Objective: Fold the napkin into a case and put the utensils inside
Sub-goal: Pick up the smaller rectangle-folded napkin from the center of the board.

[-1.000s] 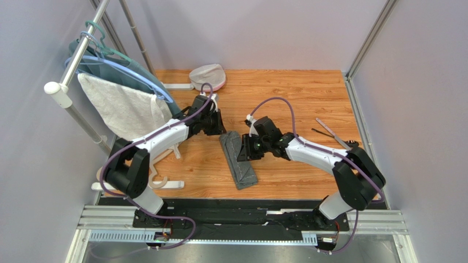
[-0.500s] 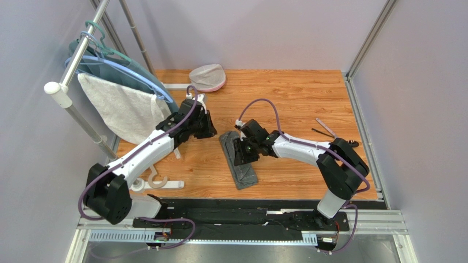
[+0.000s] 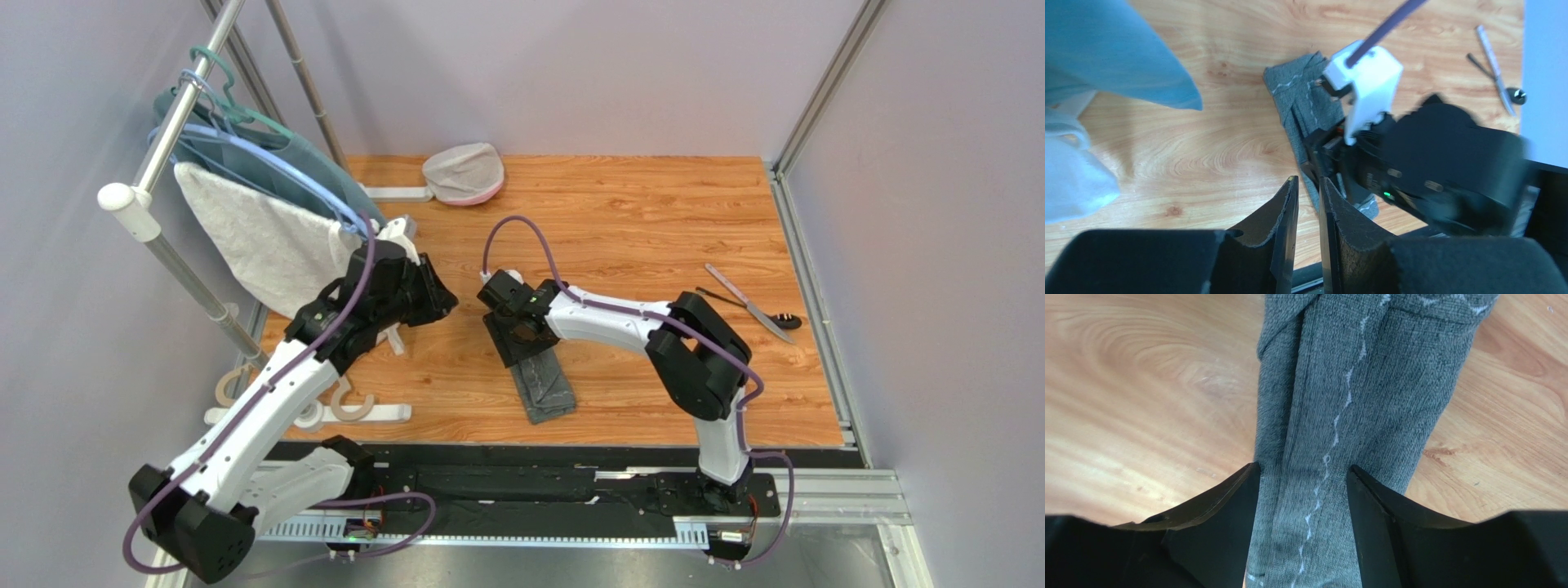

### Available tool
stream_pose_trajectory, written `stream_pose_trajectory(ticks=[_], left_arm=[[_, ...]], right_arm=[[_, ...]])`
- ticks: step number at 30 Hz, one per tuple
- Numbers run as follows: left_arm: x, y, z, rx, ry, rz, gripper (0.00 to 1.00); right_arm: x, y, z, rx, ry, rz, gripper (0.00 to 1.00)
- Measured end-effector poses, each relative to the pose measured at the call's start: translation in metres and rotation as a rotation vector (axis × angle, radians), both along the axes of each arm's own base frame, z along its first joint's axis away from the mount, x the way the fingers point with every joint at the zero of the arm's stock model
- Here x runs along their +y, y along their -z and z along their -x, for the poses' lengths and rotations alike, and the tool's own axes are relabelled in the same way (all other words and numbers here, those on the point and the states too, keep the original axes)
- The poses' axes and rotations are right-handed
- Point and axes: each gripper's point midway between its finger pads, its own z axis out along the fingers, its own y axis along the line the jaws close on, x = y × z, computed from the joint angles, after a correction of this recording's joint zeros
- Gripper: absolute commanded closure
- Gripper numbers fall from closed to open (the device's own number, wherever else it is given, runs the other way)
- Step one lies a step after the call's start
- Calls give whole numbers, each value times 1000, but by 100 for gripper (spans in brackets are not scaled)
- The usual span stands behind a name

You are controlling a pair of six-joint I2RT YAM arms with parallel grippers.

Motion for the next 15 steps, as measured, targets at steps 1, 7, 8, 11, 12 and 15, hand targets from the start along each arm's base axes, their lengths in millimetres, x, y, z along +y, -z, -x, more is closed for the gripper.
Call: stream_pose_trajectory(ticks=[1, 7, 8, 11, 12, 15], left_arm=[[3, -7, 2, -23, -7, 10, 72], [10, -27, 10, -85, -22, 36, 72], [10, -26, 10, -83, -22, 35, 72], [10, -21, 11, -69, -18, 30, 72], [10, -18, 12, -62, -16, 27, 72], [9, -15, 13, -53, -13, 26, 72]], right_arm=[[-1, 3, 0, -2, 1, 22, 41], [7, 5, 2, -41, -14, 91, 42], [8, 6, 3, -46, -16, 99, 42], [8, 9, 5, -55, -22, 133, 43], [9, 10, 5, -59, -22, 142, 44], [8, 11, 7, -66, -19, 160, 47]])
